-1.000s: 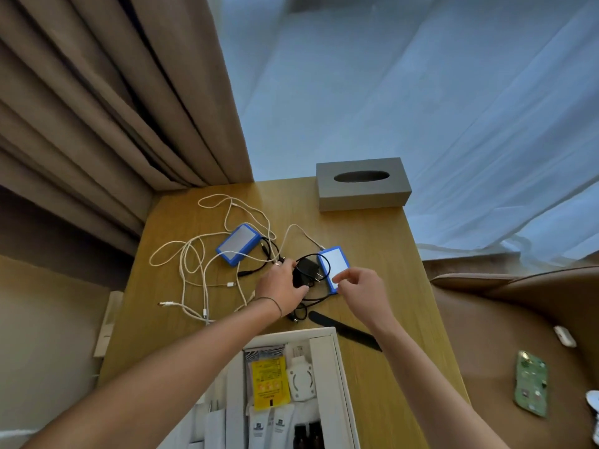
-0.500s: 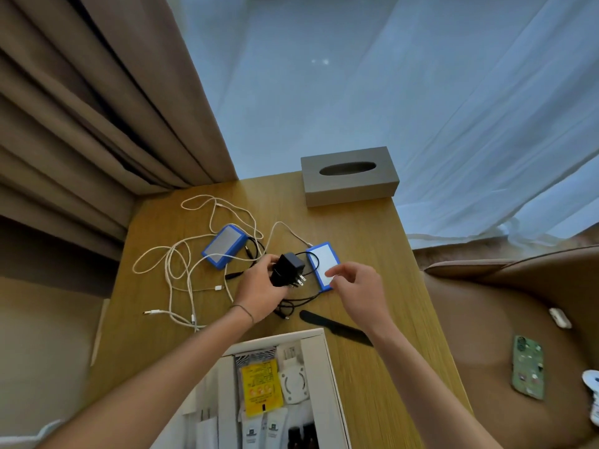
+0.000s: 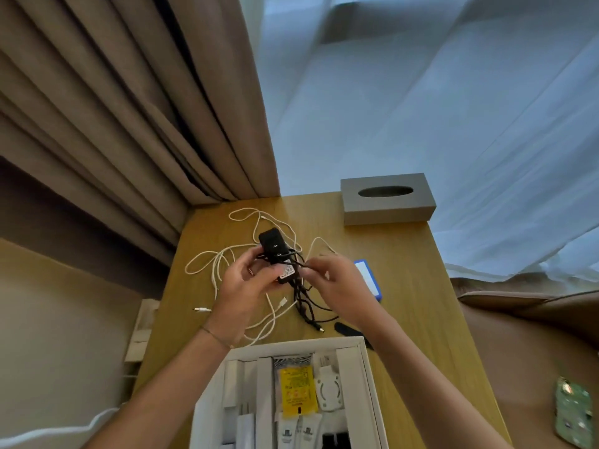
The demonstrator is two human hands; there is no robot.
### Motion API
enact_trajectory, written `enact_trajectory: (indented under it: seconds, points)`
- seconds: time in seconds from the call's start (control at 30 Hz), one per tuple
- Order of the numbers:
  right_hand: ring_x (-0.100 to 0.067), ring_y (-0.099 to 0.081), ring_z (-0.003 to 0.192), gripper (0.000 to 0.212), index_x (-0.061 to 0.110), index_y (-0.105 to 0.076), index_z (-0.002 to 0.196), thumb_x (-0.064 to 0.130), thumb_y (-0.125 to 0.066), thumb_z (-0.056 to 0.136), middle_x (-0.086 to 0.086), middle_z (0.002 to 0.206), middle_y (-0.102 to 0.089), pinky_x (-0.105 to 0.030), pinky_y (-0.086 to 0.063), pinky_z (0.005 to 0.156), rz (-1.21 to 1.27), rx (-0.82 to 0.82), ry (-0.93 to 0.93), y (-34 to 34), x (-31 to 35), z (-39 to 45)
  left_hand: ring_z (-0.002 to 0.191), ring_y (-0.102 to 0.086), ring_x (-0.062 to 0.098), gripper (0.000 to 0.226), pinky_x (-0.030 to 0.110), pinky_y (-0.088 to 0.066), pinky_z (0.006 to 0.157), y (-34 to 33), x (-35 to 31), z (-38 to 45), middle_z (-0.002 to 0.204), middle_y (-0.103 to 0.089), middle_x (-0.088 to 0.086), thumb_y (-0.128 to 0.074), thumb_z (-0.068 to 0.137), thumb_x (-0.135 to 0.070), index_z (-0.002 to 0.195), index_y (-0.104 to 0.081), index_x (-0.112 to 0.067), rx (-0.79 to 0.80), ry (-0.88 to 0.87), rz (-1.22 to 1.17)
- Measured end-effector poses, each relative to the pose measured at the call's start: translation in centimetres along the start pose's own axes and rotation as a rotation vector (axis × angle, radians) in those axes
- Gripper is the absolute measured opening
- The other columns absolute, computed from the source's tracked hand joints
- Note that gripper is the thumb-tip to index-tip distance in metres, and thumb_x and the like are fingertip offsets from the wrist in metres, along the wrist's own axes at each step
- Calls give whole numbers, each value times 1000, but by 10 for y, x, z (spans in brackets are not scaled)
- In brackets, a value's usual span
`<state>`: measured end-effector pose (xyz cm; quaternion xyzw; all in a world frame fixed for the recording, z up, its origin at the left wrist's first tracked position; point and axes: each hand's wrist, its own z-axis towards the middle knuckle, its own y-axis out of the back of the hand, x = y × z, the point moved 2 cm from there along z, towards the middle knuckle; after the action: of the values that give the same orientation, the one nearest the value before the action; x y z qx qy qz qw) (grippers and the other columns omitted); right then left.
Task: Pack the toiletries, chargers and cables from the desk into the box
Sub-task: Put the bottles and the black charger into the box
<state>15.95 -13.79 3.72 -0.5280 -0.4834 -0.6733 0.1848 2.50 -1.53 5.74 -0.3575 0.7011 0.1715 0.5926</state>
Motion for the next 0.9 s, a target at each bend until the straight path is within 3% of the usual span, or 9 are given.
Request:
enact_trajectory:
  seconds: [0.07, 0.13, 0.23, 0.37, 0.47, 0.57, 0.73, 0.83, 0.9]
  points:
    - [-19, -49, 64, 21, 23, -75, 90, 30, -58, 100, -5, 69, -59, -33, -42, 64, 131, 68, -3, -2, 12, -3, 110, -68, 32, 43, 41, -57, 89, 11, -9, -9, 120, -71, 16, -70, 86, -13, 128, -61, -10, 35, 64, -107]
    - [-21, -44, 60, 24, 23, -75, 88, 29, -56, 102, -3, 64, -52, -34, -39, 60, 209, 67, -15, 1, 21, -7, 114, -64, 39, 51, 45, -54, 95, 25, -17, -17, 126, -66, 23, -68, 85, -20, 134, -57, -6, 73, 104, -170]
    - [-11, -46, 58, 21, 23, -76, 90, 27, -58, 101, 5, 62, -55, -30, -42, 62, 192, 52, -53, 6, 31, -12, 106, -68, 42, 48, 40, -60, 82, 42, -23, -28, 118, -69, 26, -66, 88, -19, 132, -56, -2, 37, 115, -165]
    - [2, -50, 50, 15, 20, -75, 92, 26, -63, 98, 11, 61, -63, -13, -39, 54, 46, 109, -33, 2, 52, -27, 88, -75, 27, 28, 33, -62, 68, 59, -26, -37, 106, -74, 12, -67, 91, -14, 118, -63, -19, -164, 80, 186]
    - [3, -57, 57, 13, 22, -74, 94, 26, -62, 99, 10, 68, -65, -14, -42, 55, -95, 141, -5, 5, 69, -37, 87, -71, 18, 27, 42, -62, 78, 67, -26, -40, 99, -72, 1, -73, 85, -26, 110, -63, -31, -198, -11, 584]
    - [-7, -66, 75, 15, 24, -74, 100, 27, -59, 100, 6, 86, -72, -25, -54, 70, -279, 273, 38, 0, 93, -49, 80, -68, 10, 34, 38, -60, 72, 70, -31, -51, 90, -70, -11, -76, 77, -36, 108, -63, -31, -171, -113, 860]
    - [-10, -63, 78, 17, 22, -73, 97, 22, -56, 100, 5, 89, -71, -27, -48, 70, -488, 314, 139, -3, 128, -52, 89, -66, 5, 45, 28, -59, 79, 65, -42, -68, 101, -73, -8, -78, 74, -37, 117, -69, -28, 71, -266, 1113]
    - [-8, -59, 74, 15, 20, -73, 92, 22, -60, 98, 4, 85, -68, -28, -46, 70, -453, 293, 156, -4, 134, -46, 90, -62, -1, 52, 18, -56, 80, 59, -44, -85, 105, -68, -16, -79, 76, -37, 125, -63, -35, 318, -352, 1185]
    - [-10, -58, 69, 13, 20, -73, 87, 23, -65, 96, 3, 79, -67, -25, -45, 67, -334, 287, 144, -5, 129, -44, 87, -63, -4, 52, 12, -53, 74, 60, -47, -96, 101, -66, -22, -79, 76, -35, 124, -62, -36, 386, -387, 1103]
